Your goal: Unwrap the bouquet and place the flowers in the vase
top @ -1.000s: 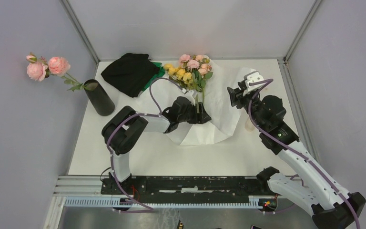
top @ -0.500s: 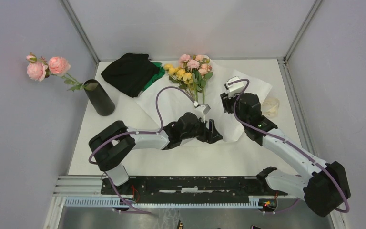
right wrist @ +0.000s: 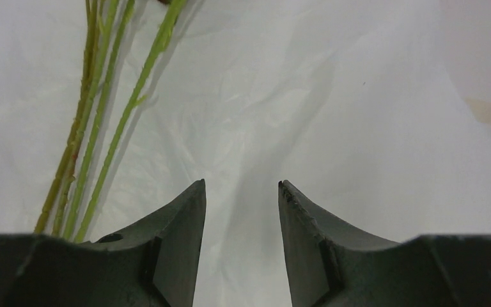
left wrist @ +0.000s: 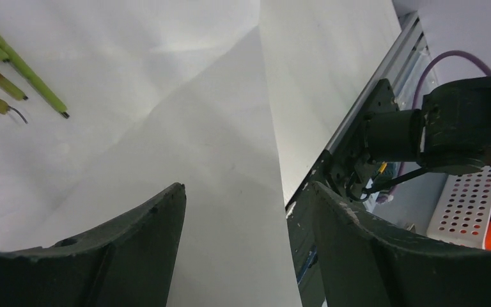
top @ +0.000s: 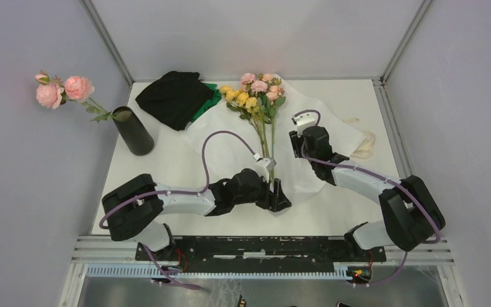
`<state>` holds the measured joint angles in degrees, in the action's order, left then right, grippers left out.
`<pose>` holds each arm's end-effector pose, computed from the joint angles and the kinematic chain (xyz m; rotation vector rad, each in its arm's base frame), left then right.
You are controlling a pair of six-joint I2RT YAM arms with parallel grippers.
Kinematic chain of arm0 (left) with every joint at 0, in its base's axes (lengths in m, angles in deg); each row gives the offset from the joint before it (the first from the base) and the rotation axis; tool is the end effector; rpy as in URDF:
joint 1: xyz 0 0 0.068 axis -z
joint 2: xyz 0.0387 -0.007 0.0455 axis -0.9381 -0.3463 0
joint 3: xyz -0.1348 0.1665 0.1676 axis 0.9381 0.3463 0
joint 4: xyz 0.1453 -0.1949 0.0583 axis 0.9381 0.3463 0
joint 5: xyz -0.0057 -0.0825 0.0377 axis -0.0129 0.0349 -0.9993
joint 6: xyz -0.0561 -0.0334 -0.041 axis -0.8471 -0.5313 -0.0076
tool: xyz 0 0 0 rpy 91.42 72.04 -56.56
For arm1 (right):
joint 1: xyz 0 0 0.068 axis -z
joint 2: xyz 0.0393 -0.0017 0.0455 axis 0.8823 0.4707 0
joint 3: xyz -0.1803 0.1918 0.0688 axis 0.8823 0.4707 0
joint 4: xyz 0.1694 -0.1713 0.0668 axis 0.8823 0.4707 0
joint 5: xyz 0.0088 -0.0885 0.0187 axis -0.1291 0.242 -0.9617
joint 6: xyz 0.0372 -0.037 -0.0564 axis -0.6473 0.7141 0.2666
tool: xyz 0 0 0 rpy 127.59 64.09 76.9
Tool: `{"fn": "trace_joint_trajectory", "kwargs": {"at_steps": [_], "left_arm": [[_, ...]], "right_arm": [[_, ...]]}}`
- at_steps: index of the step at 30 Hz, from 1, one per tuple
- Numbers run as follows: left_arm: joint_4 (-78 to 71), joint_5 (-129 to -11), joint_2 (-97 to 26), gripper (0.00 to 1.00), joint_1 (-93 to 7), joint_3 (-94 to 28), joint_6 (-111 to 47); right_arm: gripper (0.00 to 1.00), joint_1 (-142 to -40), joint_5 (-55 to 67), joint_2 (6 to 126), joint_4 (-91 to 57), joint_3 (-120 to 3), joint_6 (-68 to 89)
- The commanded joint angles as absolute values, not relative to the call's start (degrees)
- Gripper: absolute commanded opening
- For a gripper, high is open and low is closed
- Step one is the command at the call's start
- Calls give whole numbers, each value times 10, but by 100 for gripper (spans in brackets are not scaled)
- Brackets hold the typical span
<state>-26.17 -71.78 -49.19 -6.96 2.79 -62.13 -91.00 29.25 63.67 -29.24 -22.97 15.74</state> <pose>0.1429 -0.2938 0.1636 0.4886 2.2474 -1.1743 0.2789 0.1349 0.2089 -0.3184 2.0049 0.0561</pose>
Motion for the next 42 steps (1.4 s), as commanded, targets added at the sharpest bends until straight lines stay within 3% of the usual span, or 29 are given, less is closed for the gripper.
{"fn": "trace_joint_trajectory", "kwargs": {"at_steps": [1,8,19,27,36,42], "left_arm": [[-227,-747,-436,78,-67,11,-620],[-171,-779,-430,79,-68,-18,-597],[39,-1017,-401,82,-99,-198,-521],[65,-977,-414,83,-167,-241,-535],[-51,-845,-466,82,-314,-126,-579],[-93,-826,-501,82,-331,-99,-578]], "right_arm": [[51,-908,299,684,-327,-213,129],[51,-909,281,715,-348,-189,108],[49,-964,242,622,-396,-48,84],[49,-1028,254,565,-386,5,65],[50,-1077,285,499,-308,-13,79],[50,-1088,227,439,-277,4,70]]}}
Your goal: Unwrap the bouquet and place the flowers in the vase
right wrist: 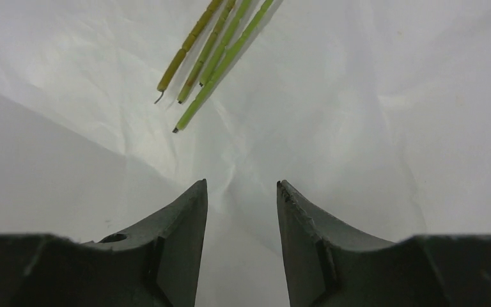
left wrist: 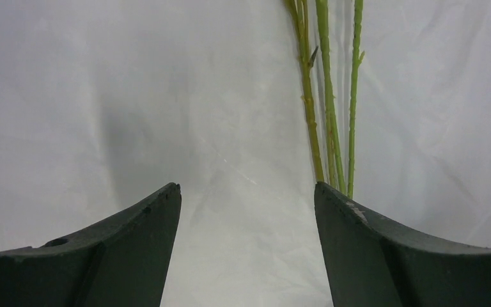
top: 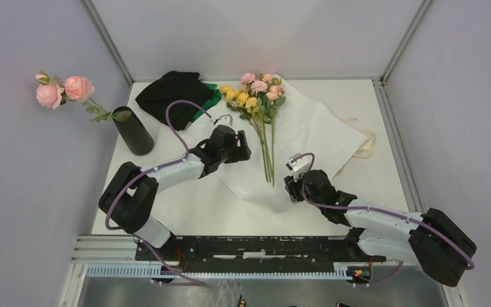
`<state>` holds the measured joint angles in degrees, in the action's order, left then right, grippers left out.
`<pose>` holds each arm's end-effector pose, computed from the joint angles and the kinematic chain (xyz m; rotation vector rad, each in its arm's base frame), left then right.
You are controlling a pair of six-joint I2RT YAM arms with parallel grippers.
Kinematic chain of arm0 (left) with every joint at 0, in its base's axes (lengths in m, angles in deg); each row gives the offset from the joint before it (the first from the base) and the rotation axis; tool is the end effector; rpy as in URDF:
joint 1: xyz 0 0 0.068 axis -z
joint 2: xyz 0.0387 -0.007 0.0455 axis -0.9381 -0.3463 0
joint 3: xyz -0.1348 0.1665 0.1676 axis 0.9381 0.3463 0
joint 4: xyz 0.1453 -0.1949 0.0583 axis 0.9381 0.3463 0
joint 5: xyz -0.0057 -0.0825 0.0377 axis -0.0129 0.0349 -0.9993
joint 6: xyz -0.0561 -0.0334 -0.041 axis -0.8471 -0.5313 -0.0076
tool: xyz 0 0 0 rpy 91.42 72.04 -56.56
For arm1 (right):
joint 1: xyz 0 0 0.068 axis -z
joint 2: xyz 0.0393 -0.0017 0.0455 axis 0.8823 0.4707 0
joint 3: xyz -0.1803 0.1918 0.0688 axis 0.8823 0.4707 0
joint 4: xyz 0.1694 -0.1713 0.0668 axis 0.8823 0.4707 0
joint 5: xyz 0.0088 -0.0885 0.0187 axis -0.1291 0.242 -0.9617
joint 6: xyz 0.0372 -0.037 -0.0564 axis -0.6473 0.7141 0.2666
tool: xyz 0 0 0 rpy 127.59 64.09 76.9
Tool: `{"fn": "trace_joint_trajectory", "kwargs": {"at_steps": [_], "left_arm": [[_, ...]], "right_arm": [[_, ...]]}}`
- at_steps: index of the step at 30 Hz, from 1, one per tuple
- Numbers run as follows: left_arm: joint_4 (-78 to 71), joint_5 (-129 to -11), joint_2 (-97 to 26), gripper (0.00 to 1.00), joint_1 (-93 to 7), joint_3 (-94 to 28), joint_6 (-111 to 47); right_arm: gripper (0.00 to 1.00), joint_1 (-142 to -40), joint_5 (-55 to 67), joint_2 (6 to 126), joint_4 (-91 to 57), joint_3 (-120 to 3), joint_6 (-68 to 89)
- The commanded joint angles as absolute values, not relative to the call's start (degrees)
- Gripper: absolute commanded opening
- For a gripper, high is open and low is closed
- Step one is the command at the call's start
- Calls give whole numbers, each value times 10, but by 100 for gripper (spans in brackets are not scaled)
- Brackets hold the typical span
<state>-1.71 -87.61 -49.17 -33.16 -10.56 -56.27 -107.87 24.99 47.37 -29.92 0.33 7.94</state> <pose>0.2797 -0.1942 0.1893 -0.0831 2.2875 -0.4950 0.1611 0.1479 0.1446 -0.5709 2.0894 0.3453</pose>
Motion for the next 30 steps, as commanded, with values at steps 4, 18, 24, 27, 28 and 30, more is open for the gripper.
{"fn": "trace_joint_trajectory", "kwargs": {"at_steps": [4,18,24,27,28,30], "left_arm": [[-129,-790,-526,82,-331,-109,-608],[-170,-853,-468,100,-330,-28,-710],[-176,-954,-395,100,-312,33,-728],[-172,-972,-372,99,-310,41,-720],[-169,-974,-366,99,-311,39,-715],[-161,-978,-359,99,-311,37,-711]], "right_arm": [[50,-1090,290,436,-270,-11,71],[61,-1023,328,715,-179,-375,48],[57,-991,279,824,-156,-483,20],[54,-981,271,859,-153,-514,14],[52,-977,265,868,-155,-519,11],[49,-966,253,882,-162,-525,6]]}}
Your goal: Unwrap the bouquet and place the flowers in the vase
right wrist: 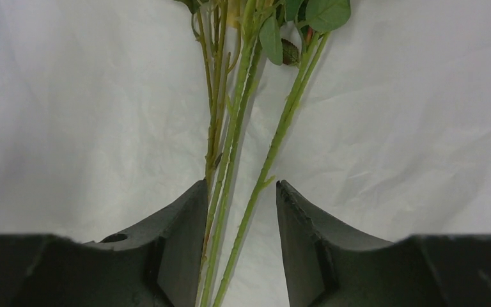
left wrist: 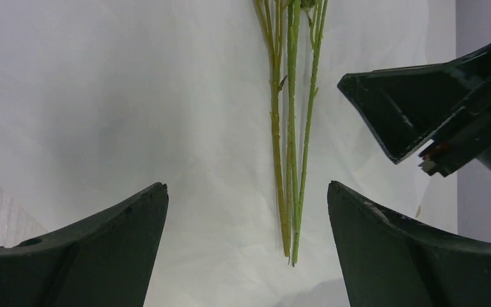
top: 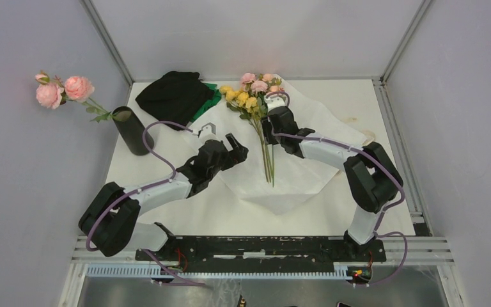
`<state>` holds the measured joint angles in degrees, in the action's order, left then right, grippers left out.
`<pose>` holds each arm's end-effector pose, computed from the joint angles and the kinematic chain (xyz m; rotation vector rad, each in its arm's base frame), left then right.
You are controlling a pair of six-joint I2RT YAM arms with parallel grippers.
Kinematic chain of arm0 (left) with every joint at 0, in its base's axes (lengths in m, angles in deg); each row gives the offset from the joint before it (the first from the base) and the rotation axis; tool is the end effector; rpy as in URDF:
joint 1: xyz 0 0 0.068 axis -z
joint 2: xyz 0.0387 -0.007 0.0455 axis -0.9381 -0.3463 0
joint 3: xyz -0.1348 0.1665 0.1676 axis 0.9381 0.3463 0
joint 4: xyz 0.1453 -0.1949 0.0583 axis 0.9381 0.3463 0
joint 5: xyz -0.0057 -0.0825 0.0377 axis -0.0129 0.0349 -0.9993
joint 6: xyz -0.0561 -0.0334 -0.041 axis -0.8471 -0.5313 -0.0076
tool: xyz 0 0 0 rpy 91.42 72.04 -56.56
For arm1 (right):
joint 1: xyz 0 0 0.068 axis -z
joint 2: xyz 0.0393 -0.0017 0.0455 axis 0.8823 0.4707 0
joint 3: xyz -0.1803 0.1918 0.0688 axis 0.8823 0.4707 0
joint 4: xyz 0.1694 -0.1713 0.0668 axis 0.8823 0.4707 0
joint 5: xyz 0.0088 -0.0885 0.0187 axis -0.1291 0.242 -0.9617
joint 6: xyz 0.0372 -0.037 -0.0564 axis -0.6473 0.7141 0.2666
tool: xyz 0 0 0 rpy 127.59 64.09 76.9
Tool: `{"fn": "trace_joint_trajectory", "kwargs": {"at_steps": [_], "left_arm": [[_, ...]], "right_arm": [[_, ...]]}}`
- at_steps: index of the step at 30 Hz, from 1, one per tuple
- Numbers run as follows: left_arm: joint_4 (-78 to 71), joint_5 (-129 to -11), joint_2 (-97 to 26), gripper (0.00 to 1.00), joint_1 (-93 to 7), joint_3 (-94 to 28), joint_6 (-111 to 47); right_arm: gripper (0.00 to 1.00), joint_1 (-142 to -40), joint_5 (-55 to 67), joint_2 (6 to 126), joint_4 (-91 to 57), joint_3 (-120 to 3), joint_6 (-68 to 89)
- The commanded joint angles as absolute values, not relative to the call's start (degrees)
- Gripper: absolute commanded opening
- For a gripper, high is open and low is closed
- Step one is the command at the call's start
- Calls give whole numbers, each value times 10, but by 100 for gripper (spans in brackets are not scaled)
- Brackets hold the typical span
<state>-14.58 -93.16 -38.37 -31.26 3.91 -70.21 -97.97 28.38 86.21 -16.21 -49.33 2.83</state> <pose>0.2421 -0.1708 0.1888 -0.3796 2.1084 -0.6635 0.3388 0.2259 0.2047 -0.2710 2.1762 0.2123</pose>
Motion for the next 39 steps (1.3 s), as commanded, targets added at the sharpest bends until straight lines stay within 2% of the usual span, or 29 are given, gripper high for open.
{"fn": "trace_joint_trajectory", "kwargs": {"at_steps": [1,15,20,35,37,39], "left_arm": [[-159,-978,-357,99,-311,36,-708],[-160,-971,-374,99,-311,33,-709],[-160,-969,-377,99,-311,33,-708],[-158,-962,-382,99,-310,28,-700],[-154,-965,-380,99,-310,28,-698],[-147,-968,-377,99,-311,27,-695]], "right_arm": [[48,-963,251,889,-164,-529,6],[46,-945,236,965,-151,-574,22],[41,-942,240,980,-147,-581,24],[41,-914,241,1030,-134,-629,24],[34,-907,234,1044,-132,-640,24],[20,-903,229,1053,-129,-648,23]]}}
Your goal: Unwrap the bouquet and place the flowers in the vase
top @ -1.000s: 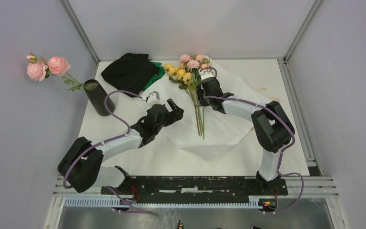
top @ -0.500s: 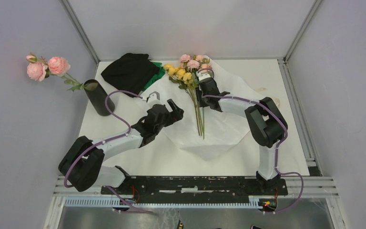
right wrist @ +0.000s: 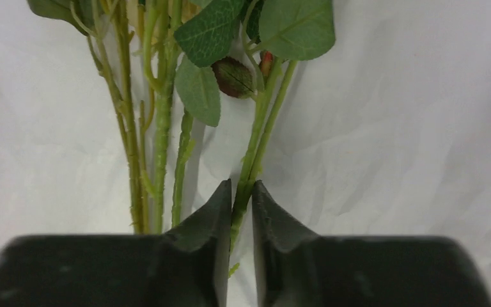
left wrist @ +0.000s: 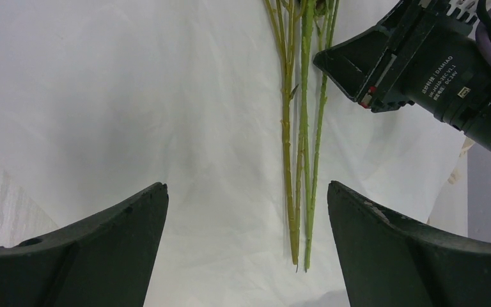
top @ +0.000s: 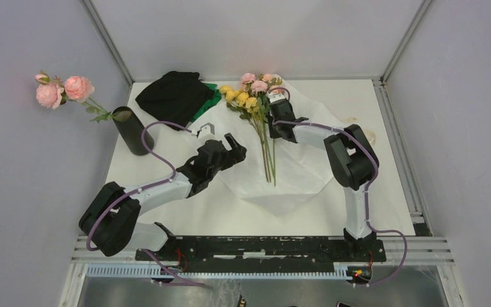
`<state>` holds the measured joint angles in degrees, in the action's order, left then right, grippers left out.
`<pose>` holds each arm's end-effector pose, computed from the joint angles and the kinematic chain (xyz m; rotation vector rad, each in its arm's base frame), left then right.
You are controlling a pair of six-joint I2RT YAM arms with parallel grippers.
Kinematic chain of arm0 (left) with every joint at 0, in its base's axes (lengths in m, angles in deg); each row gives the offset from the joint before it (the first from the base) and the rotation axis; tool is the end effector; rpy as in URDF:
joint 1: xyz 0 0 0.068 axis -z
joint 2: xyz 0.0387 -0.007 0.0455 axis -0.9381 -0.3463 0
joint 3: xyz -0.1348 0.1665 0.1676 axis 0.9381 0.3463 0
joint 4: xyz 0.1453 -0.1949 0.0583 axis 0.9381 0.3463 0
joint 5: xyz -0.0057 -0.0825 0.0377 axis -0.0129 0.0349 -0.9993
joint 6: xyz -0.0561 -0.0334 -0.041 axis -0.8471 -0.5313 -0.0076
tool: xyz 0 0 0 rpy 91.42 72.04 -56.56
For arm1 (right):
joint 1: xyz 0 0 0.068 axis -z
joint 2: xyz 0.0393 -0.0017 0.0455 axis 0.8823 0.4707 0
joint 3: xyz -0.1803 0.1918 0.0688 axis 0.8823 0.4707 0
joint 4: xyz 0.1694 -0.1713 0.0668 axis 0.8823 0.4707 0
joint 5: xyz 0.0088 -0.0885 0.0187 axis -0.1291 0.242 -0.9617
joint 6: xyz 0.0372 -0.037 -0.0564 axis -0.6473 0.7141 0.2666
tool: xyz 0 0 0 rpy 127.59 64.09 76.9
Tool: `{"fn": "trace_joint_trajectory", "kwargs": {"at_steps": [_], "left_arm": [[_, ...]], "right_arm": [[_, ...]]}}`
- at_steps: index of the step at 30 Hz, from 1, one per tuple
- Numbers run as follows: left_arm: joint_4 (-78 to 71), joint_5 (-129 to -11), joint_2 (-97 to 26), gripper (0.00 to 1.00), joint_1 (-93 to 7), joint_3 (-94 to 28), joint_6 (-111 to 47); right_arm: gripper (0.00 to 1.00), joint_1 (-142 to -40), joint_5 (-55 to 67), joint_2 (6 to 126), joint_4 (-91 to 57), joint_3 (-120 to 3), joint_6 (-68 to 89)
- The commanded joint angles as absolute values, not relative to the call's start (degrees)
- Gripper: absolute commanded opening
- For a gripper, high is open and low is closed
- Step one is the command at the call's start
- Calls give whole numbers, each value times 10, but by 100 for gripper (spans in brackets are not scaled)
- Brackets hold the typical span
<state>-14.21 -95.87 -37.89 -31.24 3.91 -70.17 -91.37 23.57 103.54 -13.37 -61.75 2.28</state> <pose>0.2424 -0.1674 0.1907 -0.4045 2.0844 -0.6221 0.4080 0.2173 0.1436 -0.2099 2.3277 0.1828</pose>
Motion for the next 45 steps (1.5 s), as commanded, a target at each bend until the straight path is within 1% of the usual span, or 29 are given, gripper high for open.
{"fn": "trace_joint_trajectory", "kwargs": {"at_steps": [1,3,9,16,22,28,30,34,37,41,45], "left_arm": [[-146,-970,-375,99,-311,27,-694],[-145,-972,-372,99,-310,27,-694],[-142,-971,-370,99,-311,26,-693],[-140,-971,-361,99,-310,29,-695],[-134,-964,-351,98,-307,28,-697],[-130,-965,-338,98,-304,33,-701],[-128,-965,-337,98,-304,32,-701],[-130,-966,-330,97,-298,32,-701],[-157,-953,-330,95,-295,30,-685],[-300,-842,-327,96,-294,35,-584],[-310,-786,-342,97,-295,-27,-529]], "right_arm": [[14,-901,227,1055,-127,-651,23],[0,-900,226,1056,-124,-653,24],[0,-899,226,1027,-128,-640,28],[0,-899,221,951,-142,-619,32],[0,-899,244,889,-146,-606,29],[0,-898,240,804,-198,-546,33],[0,-899,221,766,-235,-510,49],[0,-898,166,687,-378,-404,75],[0,-898,114,653,-450,-355,83],[0,-897,15,641,-474,-330,83],[0,-898,-37,616,-499,-289,68]]}}
